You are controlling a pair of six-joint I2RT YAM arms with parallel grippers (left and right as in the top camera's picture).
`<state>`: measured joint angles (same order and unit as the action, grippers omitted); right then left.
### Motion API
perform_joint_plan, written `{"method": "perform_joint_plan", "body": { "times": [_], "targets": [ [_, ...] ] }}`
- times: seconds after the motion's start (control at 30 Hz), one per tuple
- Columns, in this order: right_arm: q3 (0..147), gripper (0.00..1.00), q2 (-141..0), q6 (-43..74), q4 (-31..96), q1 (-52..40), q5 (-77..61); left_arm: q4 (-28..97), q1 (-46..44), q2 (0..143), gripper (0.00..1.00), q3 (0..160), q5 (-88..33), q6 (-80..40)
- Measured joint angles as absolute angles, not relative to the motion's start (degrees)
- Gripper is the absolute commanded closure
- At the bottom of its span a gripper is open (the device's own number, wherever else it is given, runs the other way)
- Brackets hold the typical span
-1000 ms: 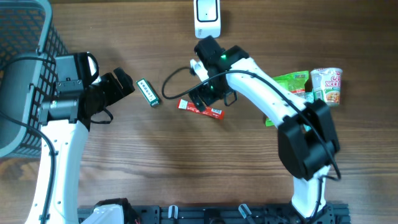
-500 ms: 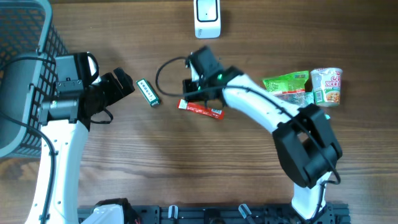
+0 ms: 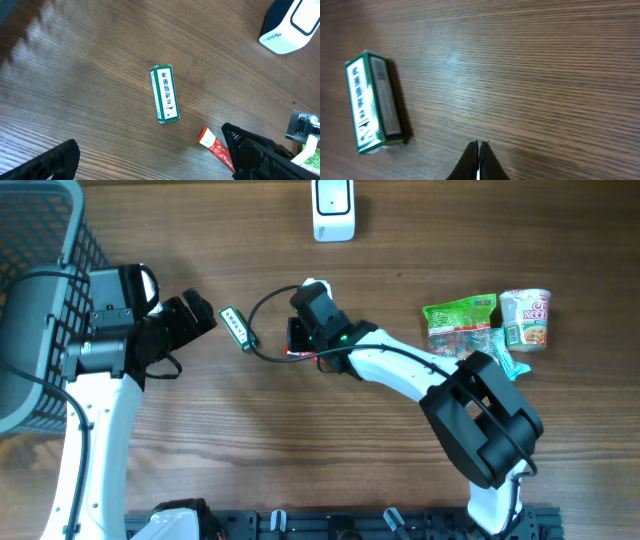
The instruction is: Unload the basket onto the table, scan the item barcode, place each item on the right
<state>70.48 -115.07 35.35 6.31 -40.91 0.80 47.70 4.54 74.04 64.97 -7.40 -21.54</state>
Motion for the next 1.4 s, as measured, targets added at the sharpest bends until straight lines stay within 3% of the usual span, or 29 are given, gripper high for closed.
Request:
{"method": "perform_joint_plan", "body": {
  "times": [0.5,0.7,0.97,1.2,1.23,1.27,1.3,1.4],
  "targets": [
    [70.39,0.95,-115.07,38.37,14.41,-42.46,0.91,47.70,4.54,74.04,0.00,64.97,-7.40,-21.54],
    [70.41,0.89,-115.00,37.87,21.87,-42.46,-5.21,47.72,4.54,74.04,0.00,64.97,-7.40,-21.54],
    [74.30,0.75,-113.40,30.98,40.03,-41.01,-10.96,47.70,4.54,74.04,0.00,64.97,-7.42,-21.54],
    [77.41,0.67,-107.81,26.92,44.45,-35.05,-12.14,47.70,4.54,74.04,0.00,64.99,-7.40,-21.54],
    [77.62,0.63,-107.33,25.41,44.38,-34.33,-12.88,47.70,4.54,74.04,0.00,64.97,-7.40,-21.54],
    [77.76,0.50,-107.18,23.79,44.51,-33.98,-13.45,47.70,4.54,74.04,0.00,64.97,-7.40,-21.54],
    [77.78,0.46,-107.13,22.09,44.82,-33.91,-13.82,47.70,4.54,74.04,0.00,64.97,-7.40,-21.54],
    [77.78,0.49,-107.13,15.86,47.27,-34.09,-14.74,47.70,4.54,74.04,0.00,64.99,-7.40,-21.54]
  ]
}}
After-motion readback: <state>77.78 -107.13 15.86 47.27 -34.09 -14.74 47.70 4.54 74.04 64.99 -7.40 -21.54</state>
